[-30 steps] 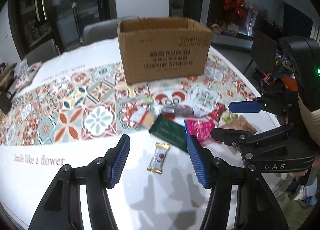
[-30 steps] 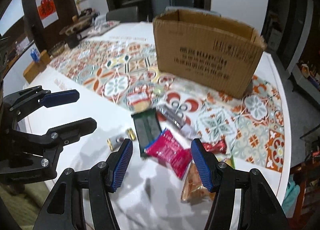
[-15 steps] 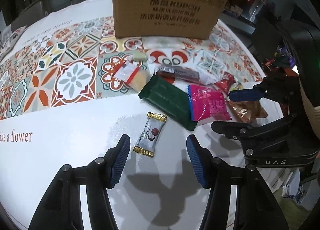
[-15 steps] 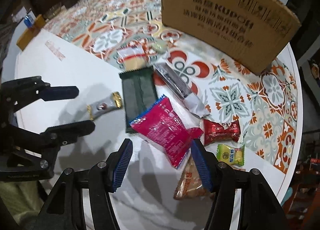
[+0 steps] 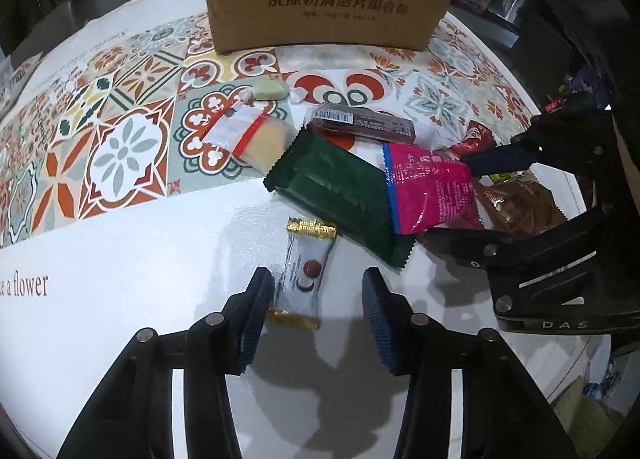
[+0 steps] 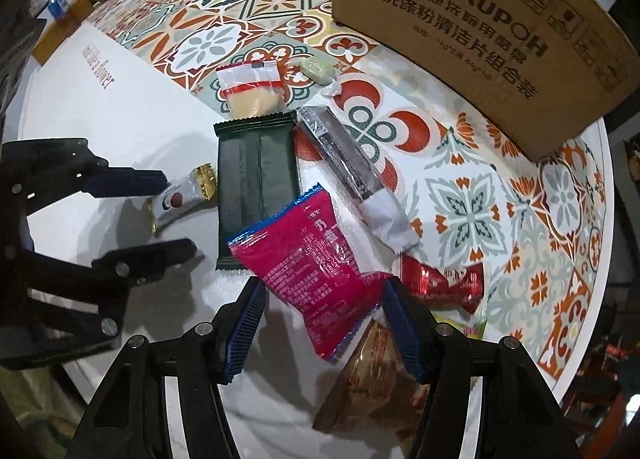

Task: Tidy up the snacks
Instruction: 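Grasp the gold-ended candy bar with the left tool while the right tool grasps the pink packet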

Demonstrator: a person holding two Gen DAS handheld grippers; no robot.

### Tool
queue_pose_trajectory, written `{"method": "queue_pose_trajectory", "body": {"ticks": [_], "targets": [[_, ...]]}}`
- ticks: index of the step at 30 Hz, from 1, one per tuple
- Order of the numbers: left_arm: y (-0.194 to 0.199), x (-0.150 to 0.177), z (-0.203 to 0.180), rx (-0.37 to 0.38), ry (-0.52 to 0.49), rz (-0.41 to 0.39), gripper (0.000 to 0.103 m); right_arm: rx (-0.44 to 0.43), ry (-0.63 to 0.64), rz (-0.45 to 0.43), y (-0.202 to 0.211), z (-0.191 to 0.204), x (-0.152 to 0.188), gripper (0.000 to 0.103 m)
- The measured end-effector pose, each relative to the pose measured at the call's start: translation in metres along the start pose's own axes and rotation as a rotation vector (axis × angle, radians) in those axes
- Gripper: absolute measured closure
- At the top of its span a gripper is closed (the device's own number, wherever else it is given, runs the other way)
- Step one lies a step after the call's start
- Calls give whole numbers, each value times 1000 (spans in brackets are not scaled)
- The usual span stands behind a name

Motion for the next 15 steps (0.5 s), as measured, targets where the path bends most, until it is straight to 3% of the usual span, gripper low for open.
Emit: {"method": "queue_pose_trajectory", "body": {"ticks": [4,5,6,7,9,15], "targets": [[0,-1,1,-4,1,-3,75,-20,-1,-6,-2,0,-3,43],[-1,-1,2,-4,3,-4,79,-25,-4,-8,-3,0,-3,45],[-1,-2,2,-4,3,-5,84,-33,-7,-7,-3,1,-2,54],[-1,-2,3,-2,3,-7,84,-39,-13,-5,-3,1,-1,64],[0,-1,3,-2,6,-11,84,-44,-19,-9,-5,4,-3,69],[4,0,3,13,26,-23,84,-64,-67,-32,-2,5,3,74]]}}
Point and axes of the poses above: each gripper's, at about its wrist camera, not at the fingertips, and y roughly against the way its jaws point, z to its left, x to its underside, the point moved 2 cm from there along -y, roughly the way its jaws point, and after that the axes turned 4 degrees about -z, right-handed, at the moved point
